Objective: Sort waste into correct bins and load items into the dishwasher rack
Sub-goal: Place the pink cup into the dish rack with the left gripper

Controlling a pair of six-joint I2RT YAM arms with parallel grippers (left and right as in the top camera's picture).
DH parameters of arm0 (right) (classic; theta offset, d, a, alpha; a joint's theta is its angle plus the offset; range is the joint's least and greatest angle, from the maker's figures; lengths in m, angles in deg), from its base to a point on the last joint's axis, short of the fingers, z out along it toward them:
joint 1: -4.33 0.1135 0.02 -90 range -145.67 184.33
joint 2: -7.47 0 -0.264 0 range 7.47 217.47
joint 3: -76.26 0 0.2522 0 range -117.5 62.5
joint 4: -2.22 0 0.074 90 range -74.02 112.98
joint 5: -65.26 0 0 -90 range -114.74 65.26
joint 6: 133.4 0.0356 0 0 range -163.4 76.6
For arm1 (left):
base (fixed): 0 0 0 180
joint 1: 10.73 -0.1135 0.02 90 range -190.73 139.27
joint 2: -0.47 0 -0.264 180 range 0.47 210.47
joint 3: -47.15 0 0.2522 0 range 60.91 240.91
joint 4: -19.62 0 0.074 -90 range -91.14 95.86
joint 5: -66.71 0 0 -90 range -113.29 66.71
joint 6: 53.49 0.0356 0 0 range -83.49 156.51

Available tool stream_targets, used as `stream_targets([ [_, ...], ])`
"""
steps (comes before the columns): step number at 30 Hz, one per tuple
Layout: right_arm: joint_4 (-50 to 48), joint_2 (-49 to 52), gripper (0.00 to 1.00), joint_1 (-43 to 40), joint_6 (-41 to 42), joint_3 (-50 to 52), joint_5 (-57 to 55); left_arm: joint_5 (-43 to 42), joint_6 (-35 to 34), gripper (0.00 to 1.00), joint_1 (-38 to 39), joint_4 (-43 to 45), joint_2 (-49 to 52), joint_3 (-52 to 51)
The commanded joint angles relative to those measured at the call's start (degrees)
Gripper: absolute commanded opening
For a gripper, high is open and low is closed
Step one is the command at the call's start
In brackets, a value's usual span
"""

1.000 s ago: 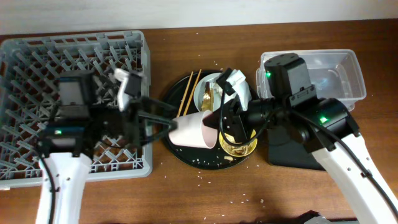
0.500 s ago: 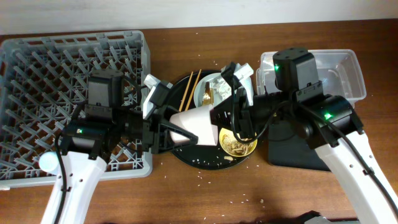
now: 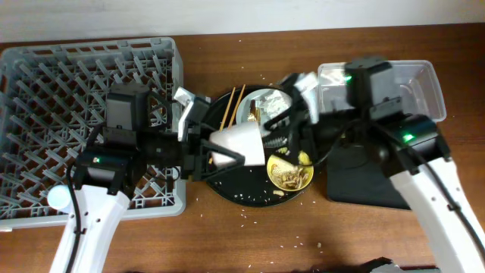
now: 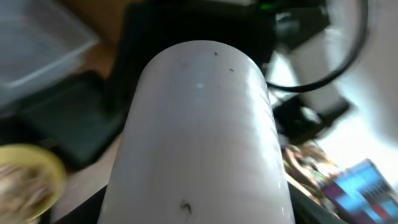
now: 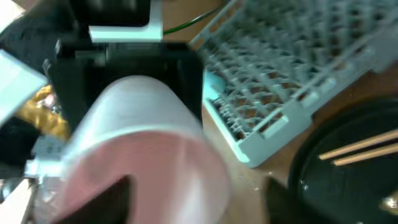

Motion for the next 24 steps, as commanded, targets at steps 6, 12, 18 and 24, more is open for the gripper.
stream_targets([
  [6, 17.33, -2.67, 0.92, -8.87, 6.91, 0.09, -21.31, 61.90, -12.44, 0.41, -15.96, -26.10, -4.98, 0.39],
  [12, 23.47, 5.84, 0.98, -3.17, 7.91, 0.22, -29.35, 87.36, -18.40, 0.49, -20.31, -25.49, -1.44, -5.49],
  [18, 23.58, 6.58, 0.99, -3.13, 7.89, 0.22, -29.38, 75.80, -18.34, 0.49, -28.24, -21.42, 13.29, -6.21],
  [24, 23.56, 6.58, 0.98, -3.13, 7.89, 0.22, -29.42, 75.41, -18.29, 0.99, -28.30, -21.64, 17.44, -6.27],
])
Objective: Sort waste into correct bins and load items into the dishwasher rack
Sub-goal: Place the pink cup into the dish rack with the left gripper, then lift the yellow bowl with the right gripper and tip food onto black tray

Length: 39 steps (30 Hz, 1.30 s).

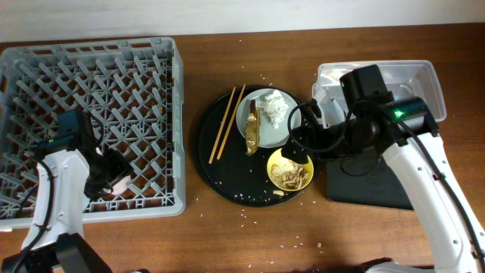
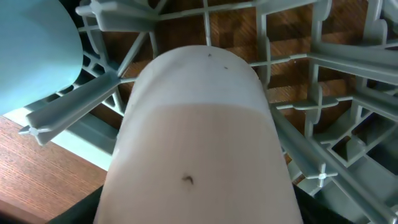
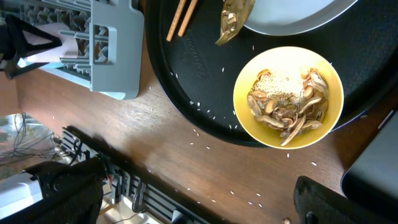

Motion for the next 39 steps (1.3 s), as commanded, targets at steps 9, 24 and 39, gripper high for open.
stream_targets([
  [9, -0.63, 0.15, 0.98, 0.37, 0.24, 0.20, -2.21, -6.71, 6.01, 0.99, 0.31, -8.57, -11.34, 11.56],
  [24, -13.57, 34.69, 0.43, 20.00, 20.50, 0.57, -21.03, -19.93, 31.47, 0.99, 26.23, 3.43, -19.65, 11.74],
  [39, -8.24, 7.26, 0.04, -19.04, -16.61, 15.61, 15.85, -16.11, 31.45, 0.99, 26.23, 4.04, -19.61, 11.74],
])
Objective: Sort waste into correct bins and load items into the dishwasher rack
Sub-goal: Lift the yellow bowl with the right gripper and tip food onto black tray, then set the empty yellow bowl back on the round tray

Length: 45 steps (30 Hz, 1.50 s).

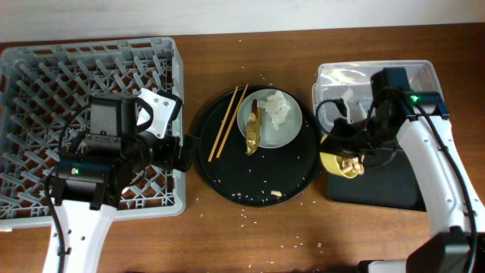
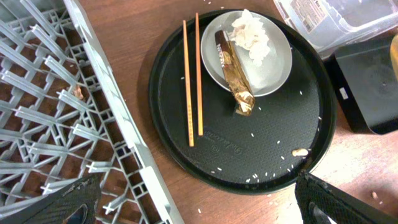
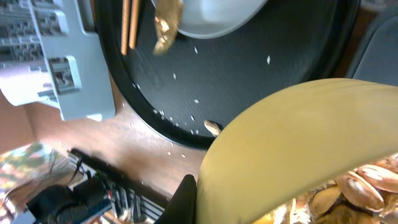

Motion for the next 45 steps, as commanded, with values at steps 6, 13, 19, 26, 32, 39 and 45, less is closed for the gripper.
stream_targets([
  [6, -15.23, 0.79, 0.04, -17.53, -27.67, 21.84, 32.61, 0.37, 0.92, 0.99, 0.15, -0.70, -0.07, 0.57],
  [13, -15.61, 0.87, 0.04, -25.35, -29.94, 21.75, 41.83, 0.39, 0.94, 0.99, 0.15, -1.14, -0.07, 0.57],
  [19, -9.05, 0.92, 0.04, -26.60, -31.65, 21.73, 46.16, 0.39, 0.94, 0.99, 0.15, -1.27, -0.07, 0.57],
  [26, -4.59, -0.31, 0.04, -26.80, -33.88, 21.31, 47.15, 0.39, 0.94, 0.99, 0.15, -1.16, -0.07, 0.57],
  [32, -1.29, -2.58, 0.04, -23.54, -31.93, 17.09, 36.44, 0.37, 0.92, 0.99, 0.15, -0.94, -0.07, 0.57],
  [39, 8.11, -5.44, 0.04, -6.27, -20.83, 4.17, 18.80, 0.37, 0.55, 0.99, 0.15, 0.31, -0.07, 0.57],
  [45, -14.78, -0.57, 0.13, 36.35, 22.16, 5.33, -25.38, 0.20, -1.20, 0.99, 0.15, 1.66, -0.07, 0.57],
])
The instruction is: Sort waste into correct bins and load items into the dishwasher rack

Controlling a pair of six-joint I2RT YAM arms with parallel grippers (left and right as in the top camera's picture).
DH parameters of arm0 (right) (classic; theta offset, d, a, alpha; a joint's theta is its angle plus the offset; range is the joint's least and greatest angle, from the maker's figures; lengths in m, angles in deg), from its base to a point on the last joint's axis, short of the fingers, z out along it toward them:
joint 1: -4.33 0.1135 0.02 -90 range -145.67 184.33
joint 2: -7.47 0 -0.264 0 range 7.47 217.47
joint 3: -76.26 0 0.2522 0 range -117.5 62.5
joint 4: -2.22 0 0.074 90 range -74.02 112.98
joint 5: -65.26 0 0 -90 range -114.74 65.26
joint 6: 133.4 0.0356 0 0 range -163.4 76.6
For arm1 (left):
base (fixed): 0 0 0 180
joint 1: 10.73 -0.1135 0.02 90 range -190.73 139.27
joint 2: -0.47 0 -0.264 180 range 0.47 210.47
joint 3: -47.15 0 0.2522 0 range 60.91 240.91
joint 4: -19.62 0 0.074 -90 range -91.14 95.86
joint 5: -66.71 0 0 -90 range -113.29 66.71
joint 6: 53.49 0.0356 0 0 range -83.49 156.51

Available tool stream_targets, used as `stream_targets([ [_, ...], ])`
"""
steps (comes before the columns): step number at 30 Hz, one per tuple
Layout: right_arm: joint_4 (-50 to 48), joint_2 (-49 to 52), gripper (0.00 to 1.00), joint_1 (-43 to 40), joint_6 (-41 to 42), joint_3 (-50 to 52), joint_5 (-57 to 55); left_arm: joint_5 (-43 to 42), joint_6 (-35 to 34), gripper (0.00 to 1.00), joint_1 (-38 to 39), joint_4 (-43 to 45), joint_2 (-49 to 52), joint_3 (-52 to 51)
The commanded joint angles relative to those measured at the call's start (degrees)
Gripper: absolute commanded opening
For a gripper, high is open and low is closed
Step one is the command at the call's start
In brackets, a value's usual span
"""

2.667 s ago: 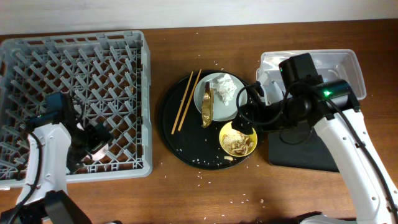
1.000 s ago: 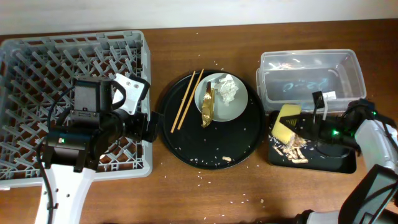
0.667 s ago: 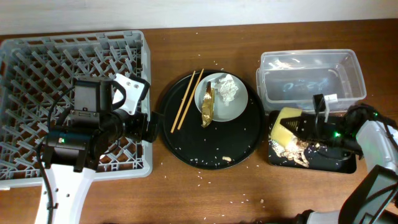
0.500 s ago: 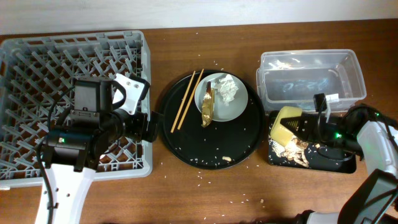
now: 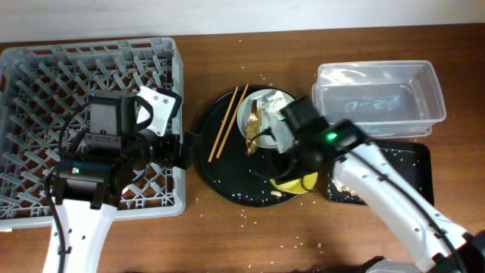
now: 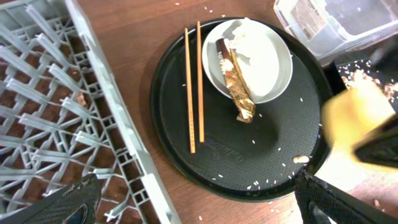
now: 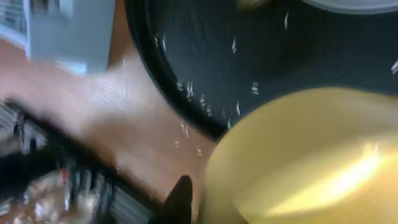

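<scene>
A yellow bowl (image 5: 297, 183) hangs tilted over the front right rim of the black round tray (image 5: 227, 178), with my right gripper (image 5: 288, 176) shut on its edge. In the right wrist view the bowl (image 7: 305, 155) is a blur and looks empty; one dark finger (image 7: 180, 199) shows beside it. On the tray lie two chopsticks (image 6: 193, 87) and a white plate (image 6: 261, 62) bearing a gold wrapper (image 6: 235, 81) and crumpled tissue (image 6: 245, 37). My left gripper (image 5: 179, 149) stands open at the right edge of the grey dishwasher rack (image 5: 45, 76), holding nothing.
A clear plastic bin (image 5: 379, 98) sits at the back right. In front of it is a black bin (image 5: 394, 178) with food scraps in it. Rice grains are scattered on the tray and on the wooden table (image 5: 250, 243).
My right gripper has moved left with the yellow bowl, from above the black bin to the tray's front right rim. The bowl's food is gone from it. The left arm has not moved.
First my left gripper held a white cup above the tray, the right gripper close by. Then the left held the cup down in the rack while the right hovered over the full yellow bowl. Later the left was open and the right tipped the bowl over the black bin.
</scene>
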Motion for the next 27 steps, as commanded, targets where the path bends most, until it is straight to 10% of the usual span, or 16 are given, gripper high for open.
stream_targets([
  [1, -2.56, 6.29, 0.12, 6.88, 9.27, -0.26, -11.21, 0.17, -0.72, 0.99, 0.15, 0.07, -0.17, 0.57],
  [4, -7.08, 12.66, 0.13, 6.97, 9.22, -0.37, -11.06, 0.17, -0.72, 0.99, 0.15, 0.02, -0.17, 0.57],
  [7, -5.68, 9.31, 0.58, 2.16, 5.75, -7.50, -10.95, 0.15, -0.70, 0.99, 0.15, -0.15, -0.17, 0.57],
  [12, -24.87, 21.38, 0.80, -12.61, 1.44, -11.67, -12.50, 0.13, -0.72, 0.99, 0.15, -0.15, -0.17, 0.57],
  [16, -28.52, 35.41, 0.62, -13.66, 1.46, -11.67, -12.46, 0.13, -0.72, 0.99, 0.15, -1.62, -0.17, 0.57],
  [18, -25.97, 36.30, 0.13, -13.70, 1.49, -11.72, -12.22, 0.13, -0.72, 0.99, 0.15, -1.68, -0.17, 0.57],
  [19, -24.37, 34.62, 0.05, -14.08, 1.46, -12.15, -12.20, 0.13, -0.72, 0.99, 0.15, -1.73, -0.17, 0.57],
  [27, -14.03, 10.56, 0.10, -25.53, 2.38, -13.55, -25.62, 0.37, -0.70, 0.99, 0.15, -1.68, -0.17, 0.57],
])
